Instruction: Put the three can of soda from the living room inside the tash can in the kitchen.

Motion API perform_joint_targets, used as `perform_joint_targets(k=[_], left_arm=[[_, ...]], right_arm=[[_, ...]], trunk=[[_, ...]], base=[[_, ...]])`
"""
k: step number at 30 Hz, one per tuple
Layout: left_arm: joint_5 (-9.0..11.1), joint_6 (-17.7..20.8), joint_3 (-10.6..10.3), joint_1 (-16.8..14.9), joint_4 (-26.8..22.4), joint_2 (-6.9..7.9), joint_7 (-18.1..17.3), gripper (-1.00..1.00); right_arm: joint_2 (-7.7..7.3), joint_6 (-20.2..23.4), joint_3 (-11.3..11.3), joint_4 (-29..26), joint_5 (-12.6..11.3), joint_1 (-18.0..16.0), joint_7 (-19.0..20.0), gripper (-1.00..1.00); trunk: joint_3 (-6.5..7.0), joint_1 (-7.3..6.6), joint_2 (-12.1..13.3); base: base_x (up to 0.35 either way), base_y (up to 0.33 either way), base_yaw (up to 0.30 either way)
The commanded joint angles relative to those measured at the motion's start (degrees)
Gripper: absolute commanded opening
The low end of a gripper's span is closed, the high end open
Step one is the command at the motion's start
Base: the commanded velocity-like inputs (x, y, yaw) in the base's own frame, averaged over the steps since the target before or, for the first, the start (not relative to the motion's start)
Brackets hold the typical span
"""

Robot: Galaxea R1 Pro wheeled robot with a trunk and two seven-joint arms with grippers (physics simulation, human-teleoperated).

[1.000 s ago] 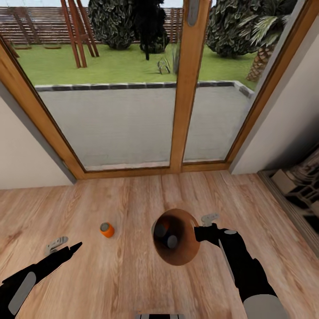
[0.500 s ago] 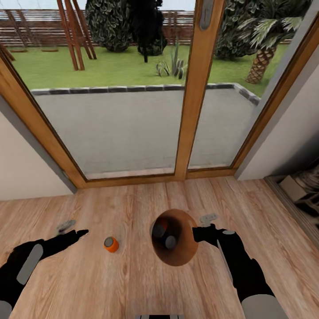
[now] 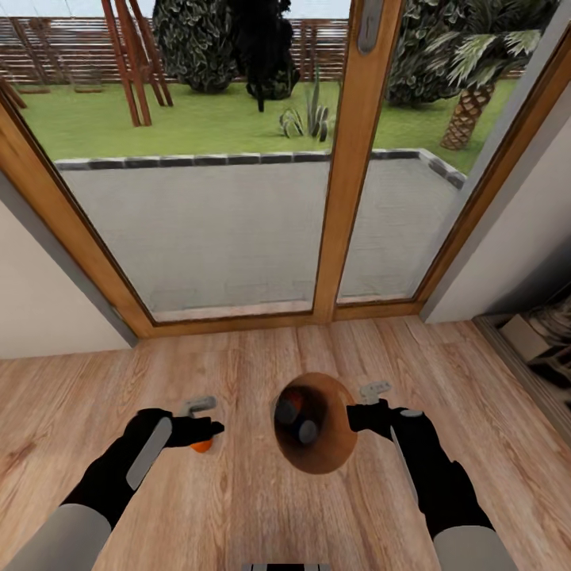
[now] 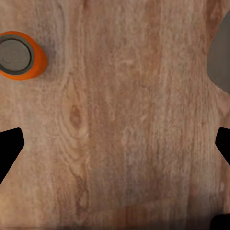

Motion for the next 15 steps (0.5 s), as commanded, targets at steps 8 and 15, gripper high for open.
perform_joint_targets(k=[8, 15], left_arm=[[0.2, 0.0, -0.3, 0.0, 0.0, -0.2, 0.4, 1.0], [0.2, -0.3, 0.2, 0.0, -0.5, 0.19, 0.5, 1.0]], right_arm=[[-0.22, 21.1, 0.4, -12.5, -0.6, -4.7, 0.4, -1.0], [-0.31, 24.8, 0.3, -13.5, 1.1, -10.9, 0.3, -1.0]], trunk=[[0.0, 0.0, 0.0], [-0.41, 0.0, 0.0]], base=[[0.0, 0.0, 0.0], [0.0, 0.0, 0.0]])
